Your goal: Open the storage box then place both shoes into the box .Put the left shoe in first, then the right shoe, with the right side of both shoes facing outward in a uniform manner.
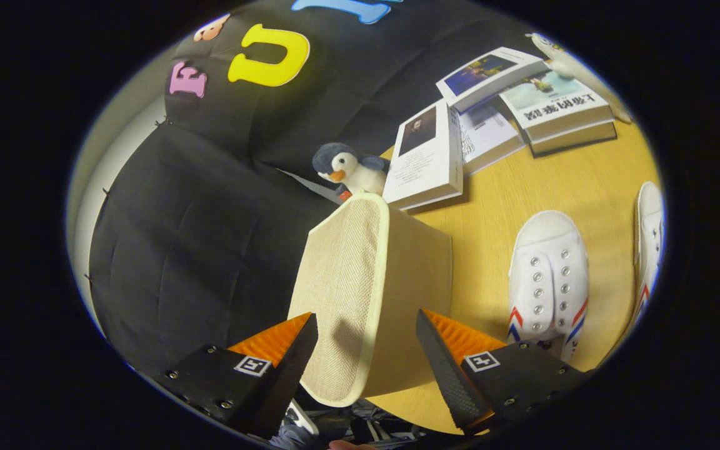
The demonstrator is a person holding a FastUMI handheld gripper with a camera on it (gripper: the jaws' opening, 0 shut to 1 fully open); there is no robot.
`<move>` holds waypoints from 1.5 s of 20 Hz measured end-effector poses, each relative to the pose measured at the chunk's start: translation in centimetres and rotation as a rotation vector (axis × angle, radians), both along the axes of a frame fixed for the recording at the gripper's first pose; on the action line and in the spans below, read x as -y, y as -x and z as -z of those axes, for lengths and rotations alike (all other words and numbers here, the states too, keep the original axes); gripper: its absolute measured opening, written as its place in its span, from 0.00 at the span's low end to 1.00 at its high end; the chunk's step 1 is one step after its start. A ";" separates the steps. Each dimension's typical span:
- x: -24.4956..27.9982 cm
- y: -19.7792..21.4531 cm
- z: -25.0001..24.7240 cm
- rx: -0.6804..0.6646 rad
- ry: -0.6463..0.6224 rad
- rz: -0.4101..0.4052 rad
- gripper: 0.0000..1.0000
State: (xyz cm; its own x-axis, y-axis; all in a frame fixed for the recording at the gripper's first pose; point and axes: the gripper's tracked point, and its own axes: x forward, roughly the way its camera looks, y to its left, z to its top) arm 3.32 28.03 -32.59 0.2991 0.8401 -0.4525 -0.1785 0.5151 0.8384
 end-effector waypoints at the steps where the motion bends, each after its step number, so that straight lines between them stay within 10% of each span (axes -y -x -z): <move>1: -0.7 0.1 0.3 -0.025 -0.016 -0.006 0.96; 6: -1.9 -0.3 -0.4 -0.151 -0.098 0.021 0.82; 9: -1.0 -1.1 -1.0 -0.182 -0.117 0.048 0.24; 10: -0.9 -1.3 -1.7 -0.178 -0.138 0.038 0.19; 30: -12.8 0.6 -19.1 0.074 -0.255 -0.209 0.18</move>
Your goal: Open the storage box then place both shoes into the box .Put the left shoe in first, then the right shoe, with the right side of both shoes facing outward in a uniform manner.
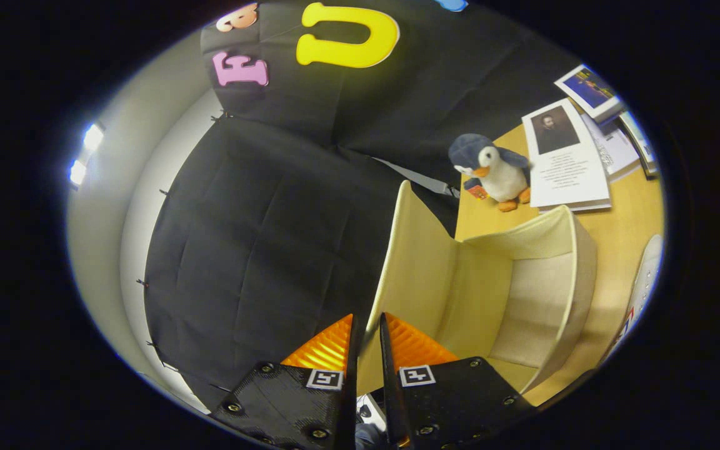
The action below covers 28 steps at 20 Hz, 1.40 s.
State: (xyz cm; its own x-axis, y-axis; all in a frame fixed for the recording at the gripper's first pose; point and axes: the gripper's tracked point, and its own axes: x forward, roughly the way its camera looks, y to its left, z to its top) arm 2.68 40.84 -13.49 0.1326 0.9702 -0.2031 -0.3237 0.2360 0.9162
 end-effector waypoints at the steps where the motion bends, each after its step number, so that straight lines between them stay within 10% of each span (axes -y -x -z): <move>1: -1.2 0.3 -0.4 0.009 0.001 -0.018 0.19; 12: -14.4 1.9 0.4 0.060 0.064 -0.138 0.19; 21: -11.6 0.9 2.3 0.214 0.231 -0.097 0.96; 28: -1.8 -1.5 1.5 0.332 0.320 0.048 0.95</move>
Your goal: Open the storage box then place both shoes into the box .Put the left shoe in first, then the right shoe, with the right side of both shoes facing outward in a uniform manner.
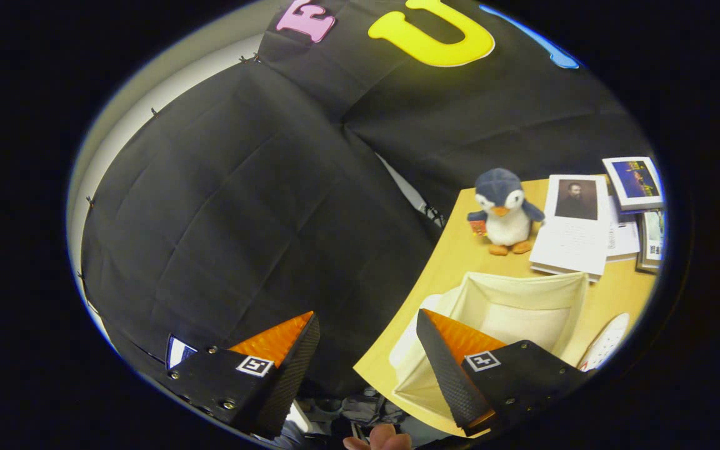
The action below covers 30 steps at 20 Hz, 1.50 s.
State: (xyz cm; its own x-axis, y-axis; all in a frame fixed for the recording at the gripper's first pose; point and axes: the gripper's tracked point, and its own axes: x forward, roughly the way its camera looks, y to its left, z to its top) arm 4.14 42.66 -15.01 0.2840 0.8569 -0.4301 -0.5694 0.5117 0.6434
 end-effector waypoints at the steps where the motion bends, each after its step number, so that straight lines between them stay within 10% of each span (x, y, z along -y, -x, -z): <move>1: 1.6 -0.3 0.1 0.021 0.015 0.026 0.96; 18: 27.5 0.0 10.7 0.159 0.395 0.375 0.96; 30: 30.7 3.2 23.0 0.016 0.602 0.275 0.93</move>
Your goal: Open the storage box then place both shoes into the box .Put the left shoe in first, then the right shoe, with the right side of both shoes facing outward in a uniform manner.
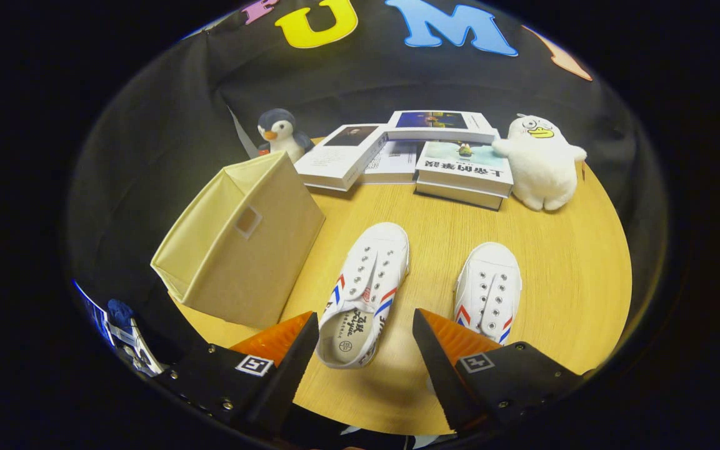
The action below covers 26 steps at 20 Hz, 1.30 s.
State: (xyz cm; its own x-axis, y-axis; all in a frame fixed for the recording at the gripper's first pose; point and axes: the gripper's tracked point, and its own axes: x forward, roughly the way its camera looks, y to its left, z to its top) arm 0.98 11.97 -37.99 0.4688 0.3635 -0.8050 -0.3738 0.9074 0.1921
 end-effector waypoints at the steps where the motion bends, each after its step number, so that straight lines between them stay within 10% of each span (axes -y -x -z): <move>1: 0.1 0.0 1.0 -0.018 0.016 -0.004 0.91; 13: -1.6 -2.7 7.7 -0.209 0.097 -0.120 0.75; 17: -2.0 -2.6 7.5 -0.181 0.073 -0.182 0.36; 20: -1.6 -2.6 7.4 -0.211 -0.014 -0.050 0.07; 26: -1.3 -2.1 6.6 -0.234 -0.032 -0.016 0.02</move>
State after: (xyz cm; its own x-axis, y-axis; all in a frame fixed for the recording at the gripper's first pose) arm 3.10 13.31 -44.57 0.2646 0.3967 -0.8790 -0.3300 0.8937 0.3040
